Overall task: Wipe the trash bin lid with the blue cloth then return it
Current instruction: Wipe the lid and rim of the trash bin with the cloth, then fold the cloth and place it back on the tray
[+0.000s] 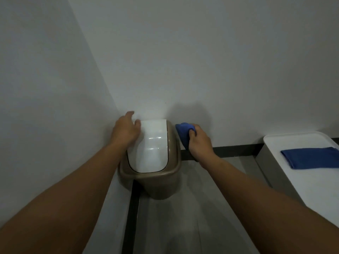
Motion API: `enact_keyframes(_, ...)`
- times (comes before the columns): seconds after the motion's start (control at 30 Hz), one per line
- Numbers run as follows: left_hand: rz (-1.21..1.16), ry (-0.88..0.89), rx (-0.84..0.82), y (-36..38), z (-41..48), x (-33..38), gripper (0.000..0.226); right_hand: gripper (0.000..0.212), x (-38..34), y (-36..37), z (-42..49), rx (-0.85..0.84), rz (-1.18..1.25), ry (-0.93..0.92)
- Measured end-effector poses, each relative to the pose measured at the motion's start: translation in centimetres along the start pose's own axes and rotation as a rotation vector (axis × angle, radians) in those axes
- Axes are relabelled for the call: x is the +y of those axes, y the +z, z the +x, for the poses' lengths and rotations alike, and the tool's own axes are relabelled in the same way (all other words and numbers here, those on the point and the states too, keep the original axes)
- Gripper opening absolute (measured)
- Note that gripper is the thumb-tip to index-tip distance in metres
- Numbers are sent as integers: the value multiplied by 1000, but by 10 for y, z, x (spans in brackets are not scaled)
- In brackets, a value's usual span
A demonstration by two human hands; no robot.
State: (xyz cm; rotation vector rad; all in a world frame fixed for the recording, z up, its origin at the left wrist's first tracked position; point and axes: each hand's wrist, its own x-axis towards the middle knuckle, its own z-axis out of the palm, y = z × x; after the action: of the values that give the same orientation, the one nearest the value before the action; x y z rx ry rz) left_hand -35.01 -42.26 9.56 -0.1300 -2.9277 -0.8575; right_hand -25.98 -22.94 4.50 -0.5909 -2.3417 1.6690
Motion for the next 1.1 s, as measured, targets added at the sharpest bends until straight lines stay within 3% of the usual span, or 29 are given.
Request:
enact_keyframes(0.1, -62, 231, -2, 4, -16, 58, 37, 21, -15, -32, 9, 30, -53, -52)
enact_keyframes(0.23, -157, 402, -348, 33, -50, 138, 57, 29, -30, -87, 16, 13, -145, -126)
enact_keyframes(0.43, -358, 325, -818, 77, -74, 208, 79, 29, -3, -204, 6, -245, 39, 48)
enact_keyframes(0.53, -261, 396, -833, 110, -89, 236, 69, 29, 25, -257, 3, -352, 19, 113)
enact_keyframes(0.67, -59, 505, -759, 149, -111, 278, 13, 29, 65, -315, -9, -510, 11, 184)
enact_keyframes(0.8, -64, 429, -846, 186, -127, 311, 23, 25, 106, -365, -18, -510, -130, 222)
enact_keyframes(1.03, -167, 320, -1090, 260, -173, 361, 11, 8, 169, -443, -33, -345, -332, 183)
enact_keyframes(1.1, -217, 265, -1142, 277, -183, 366, 18, 15, 179, -457, -38, -322, -345, 128)
